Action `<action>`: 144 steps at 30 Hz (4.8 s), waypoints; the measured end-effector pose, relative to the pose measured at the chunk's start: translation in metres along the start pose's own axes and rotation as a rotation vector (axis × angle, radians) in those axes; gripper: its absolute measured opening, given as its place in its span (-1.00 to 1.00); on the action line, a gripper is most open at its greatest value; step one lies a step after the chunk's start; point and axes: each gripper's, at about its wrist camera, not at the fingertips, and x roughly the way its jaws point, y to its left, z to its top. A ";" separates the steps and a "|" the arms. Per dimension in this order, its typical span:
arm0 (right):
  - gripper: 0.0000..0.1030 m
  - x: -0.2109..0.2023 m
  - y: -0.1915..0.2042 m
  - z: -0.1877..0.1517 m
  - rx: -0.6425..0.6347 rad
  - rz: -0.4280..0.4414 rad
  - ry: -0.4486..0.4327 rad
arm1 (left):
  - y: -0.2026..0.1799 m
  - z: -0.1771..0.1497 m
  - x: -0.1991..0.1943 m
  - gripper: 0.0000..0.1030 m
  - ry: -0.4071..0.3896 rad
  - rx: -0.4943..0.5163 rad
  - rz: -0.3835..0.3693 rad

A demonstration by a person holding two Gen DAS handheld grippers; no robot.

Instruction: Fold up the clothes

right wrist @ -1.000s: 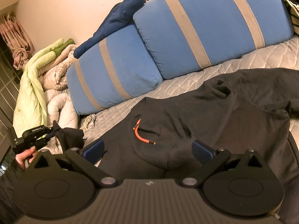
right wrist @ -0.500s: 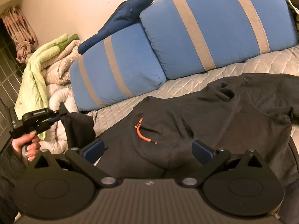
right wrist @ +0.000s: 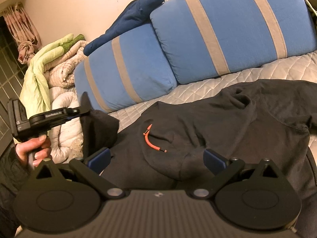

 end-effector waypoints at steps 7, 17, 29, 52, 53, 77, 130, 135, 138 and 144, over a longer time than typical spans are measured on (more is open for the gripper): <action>1.00 -0.001 -0.002 0.001 0.011 -0.004 -0.001 | -0.041 -0.017 0.032 -0.48 0.106 0.175 -0.074; 1.00 0.000 -0.005 0.002 0.024 -0.016 0.006 | -0.053 -0.036 0.022 0.14 0.132 0.296 -0.113; 1.00 0.018 0.004 0.011 -0.035 -0.090 0.134 | 0.005 -0.049 -0.025 0.28 0.114 0.238 0.022; 0.52 0.092 0.120 -0.012 -1.293 -0.115 0.305 | 0.066 -0.086 -0.055 0.28 0.133 0.153 0.109; 0.50 0.098 0.120 -0.015 -1.315 -0.116 0.310 | 0.066 -0.087 -0.055 0.28 0.131 0.151 0.105; -0.77 0.193 0.125 -0.078 -1.656 -0.018 0.393 | 0.090 -0.099 -0.063 0.28 0.073 0.096 0.098; -0.81 0.123 0.170 0.150 -1.331 -0.482 -0.223 | 0.068 -0.072 0.041 0.45 0.069 0.106 0.169; -0.82 0.125 0.160 0.155 -1.320 -0.495 -0.208 | 0.056 -0.086 0.049 0.45 0.104 0.187 0.188; -0.82 0.125 0.147 0.158 -1.327 -0.516 -0.185 | 0.047 -0.089 0.048 0.46 0.107 0.248 0.230; -0.83 0.111 0.106 0.160 -1.330 -0.571 -0.104 | 0.040 -0.088 0.044 0.49 0.100 0.376 0.268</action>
